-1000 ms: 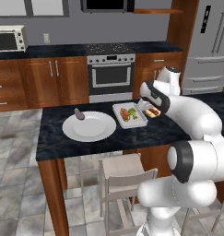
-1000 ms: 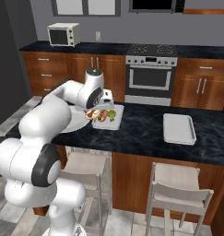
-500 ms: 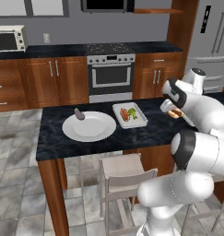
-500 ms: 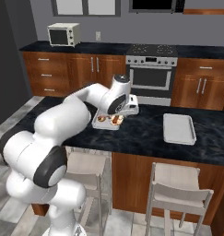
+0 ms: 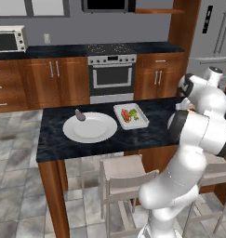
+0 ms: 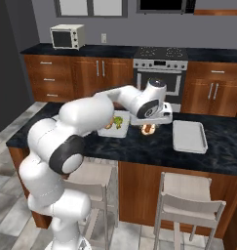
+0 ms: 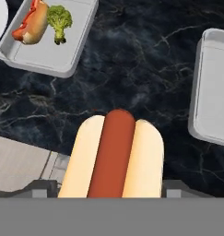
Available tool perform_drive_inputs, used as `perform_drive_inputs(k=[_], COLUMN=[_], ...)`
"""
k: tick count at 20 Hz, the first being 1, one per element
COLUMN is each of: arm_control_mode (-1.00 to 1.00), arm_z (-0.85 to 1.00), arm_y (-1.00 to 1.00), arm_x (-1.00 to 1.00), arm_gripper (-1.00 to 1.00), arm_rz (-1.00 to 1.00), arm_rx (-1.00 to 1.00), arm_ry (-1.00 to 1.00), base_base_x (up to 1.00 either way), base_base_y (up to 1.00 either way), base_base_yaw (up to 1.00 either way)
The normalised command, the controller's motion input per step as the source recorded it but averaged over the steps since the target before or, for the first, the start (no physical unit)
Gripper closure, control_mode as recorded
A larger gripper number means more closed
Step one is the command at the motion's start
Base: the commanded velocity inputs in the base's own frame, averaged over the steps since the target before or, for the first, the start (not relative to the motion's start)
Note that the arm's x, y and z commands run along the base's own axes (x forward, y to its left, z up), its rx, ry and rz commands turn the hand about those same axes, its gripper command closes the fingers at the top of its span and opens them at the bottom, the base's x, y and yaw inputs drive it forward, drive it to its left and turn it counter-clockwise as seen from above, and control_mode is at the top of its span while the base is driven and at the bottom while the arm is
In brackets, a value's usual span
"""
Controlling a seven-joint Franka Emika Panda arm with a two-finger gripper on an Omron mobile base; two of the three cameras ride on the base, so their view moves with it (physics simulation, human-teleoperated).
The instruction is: Place one cooked food and one vegetable from the large plate to each tupperware container.
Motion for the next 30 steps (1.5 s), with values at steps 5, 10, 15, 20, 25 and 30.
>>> perform_drive_inputs(k=[5, 10, 15, 20, 25, 30], arm_control_mode=[-1.00, -1.00, -1.00, -1.00, -1.00, -1.00], arm_z=[-0.18, -0.49, -0.32, -0.35, -0.30, -0.10], arm_y=[-0.79, -0.53, -0.28, -0.04, -0.13, -0.05], arm_x=[0.20, 0.27, 0.35, 0.23, 0.29, 0.28], arm_gripper=[1.00, 1.00, 1.00, 1.00, 1.00, 1.00], arm_rz=[0.00, 0.00, 0.00, 0.00, 0.00, -0.02], arm_rx=[0.00, -0.01, 0.00, 0.00, 0.00, 0.00], arm_ry=[0.00, 0.00, -0.02, -0.11, -0.03, 0.00], base_base_x=[0.00, 0.00, 0.00, 0.00, 0.00, 0.00], base_base_y=[0.00, 0.00, 0.00, 0.00, 0.00, 0.00], base_base_yaw=[0.00, 0.00, 0.00, 0.00, 0.00, 0.00])
